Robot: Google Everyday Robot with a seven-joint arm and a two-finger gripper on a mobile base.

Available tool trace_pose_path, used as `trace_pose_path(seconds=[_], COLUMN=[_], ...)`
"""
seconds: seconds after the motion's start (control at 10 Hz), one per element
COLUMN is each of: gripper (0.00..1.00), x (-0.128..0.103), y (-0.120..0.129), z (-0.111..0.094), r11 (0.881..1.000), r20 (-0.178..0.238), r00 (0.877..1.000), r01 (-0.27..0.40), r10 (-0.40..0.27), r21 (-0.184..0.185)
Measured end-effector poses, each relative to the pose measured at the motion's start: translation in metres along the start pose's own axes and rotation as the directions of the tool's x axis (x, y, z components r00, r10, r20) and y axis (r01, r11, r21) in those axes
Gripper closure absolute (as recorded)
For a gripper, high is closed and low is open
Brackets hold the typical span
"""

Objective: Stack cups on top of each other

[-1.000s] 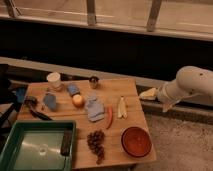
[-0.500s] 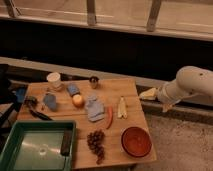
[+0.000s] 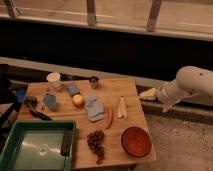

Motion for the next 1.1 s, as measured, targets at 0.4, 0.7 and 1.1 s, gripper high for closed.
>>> trace_pose_path(seconds=[0.4, 0.7, 1.1], gripper=[0.20, 0.20, 0.20], x=[-0.012, -0.035, -0.055], y=[0.013, 0.063, 0.146], z=[0.001, 0.015, 0.047], r11=[0.997, 0.987, 0.958], r20=[0.054, 0.087, 0.078], r00=[0.996, 0.984, 0.957], r01=[0.068, 0.154, 0.273], r10=[-0.070, -0.158, -0.280], r21=[0.029, 0.055, 0.087])
